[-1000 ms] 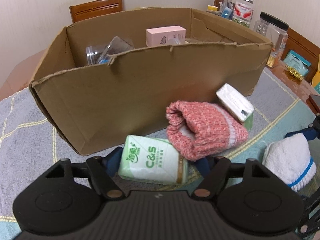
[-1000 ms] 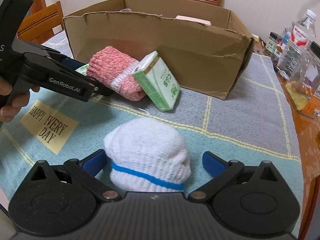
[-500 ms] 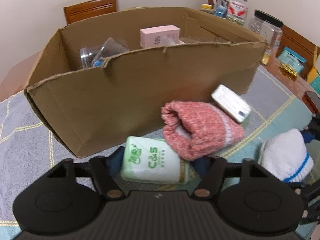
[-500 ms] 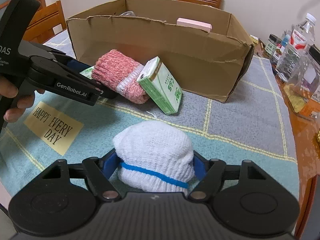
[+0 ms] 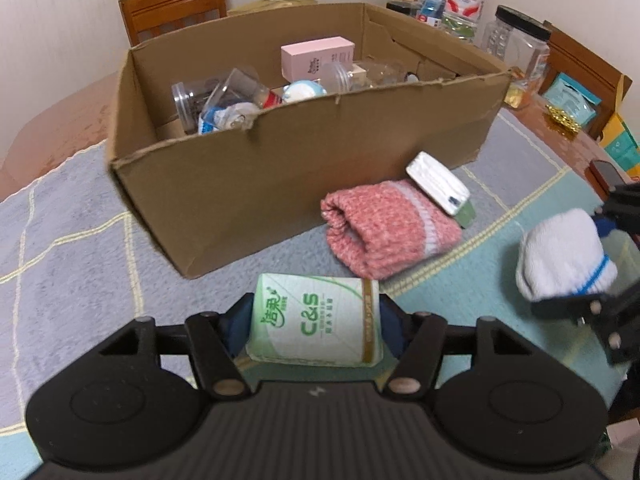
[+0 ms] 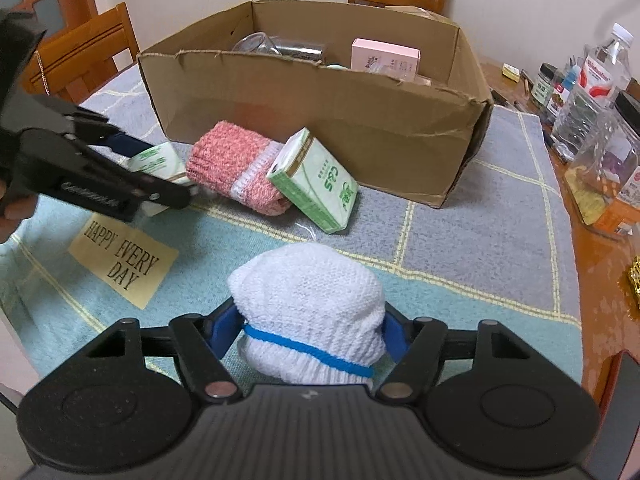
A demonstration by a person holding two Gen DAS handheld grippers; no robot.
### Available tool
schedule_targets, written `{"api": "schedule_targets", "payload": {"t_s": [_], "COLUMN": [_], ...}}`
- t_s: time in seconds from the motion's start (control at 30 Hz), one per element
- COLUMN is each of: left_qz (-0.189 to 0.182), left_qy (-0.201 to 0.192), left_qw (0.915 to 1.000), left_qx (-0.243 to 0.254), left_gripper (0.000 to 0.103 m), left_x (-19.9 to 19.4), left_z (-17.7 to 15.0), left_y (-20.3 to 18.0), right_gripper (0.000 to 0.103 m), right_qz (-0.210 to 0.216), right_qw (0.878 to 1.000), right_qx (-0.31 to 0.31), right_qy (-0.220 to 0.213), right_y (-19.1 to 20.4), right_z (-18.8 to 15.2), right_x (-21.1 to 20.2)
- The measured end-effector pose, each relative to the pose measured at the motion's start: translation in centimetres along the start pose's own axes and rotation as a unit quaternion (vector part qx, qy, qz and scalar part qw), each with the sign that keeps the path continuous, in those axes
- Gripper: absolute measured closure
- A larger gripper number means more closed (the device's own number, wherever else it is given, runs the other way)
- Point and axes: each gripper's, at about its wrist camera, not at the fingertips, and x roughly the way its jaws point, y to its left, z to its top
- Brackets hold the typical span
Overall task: Organize objects
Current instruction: 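Carry the tissue pack into the box with the left tool while the right tool drops the white sock there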
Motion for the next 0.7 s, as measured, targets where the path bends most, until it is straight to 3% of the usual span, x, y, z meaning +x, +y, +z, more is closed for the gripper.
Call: {"api": "schedule_targets", "payload": {"t_s": [0.37,0.7], "left_qz": [-0.019,-0.022], "left_qy": [-0.012,-0.051], "left_qw": [0.9994,0.9982], "left_qx": [0.026,0.025], "left_gripper": [0.039,0.039], "left_x": [-5.1,-7.5], "left_z": [2.3,7.9], "left_y": [0.0,1.2], "right_gripper": [0.028,0.028], "right_qz": [0.014,0.005], "right_qw": [1.000,0.997], "right_qx": [-0.012,-0.049], "right_qy": [0.003,-0.052], "right_y": [-0.6,-0.6], "right_z": [2.7,7.4], "right_x": [-1.9,-4.1]}}
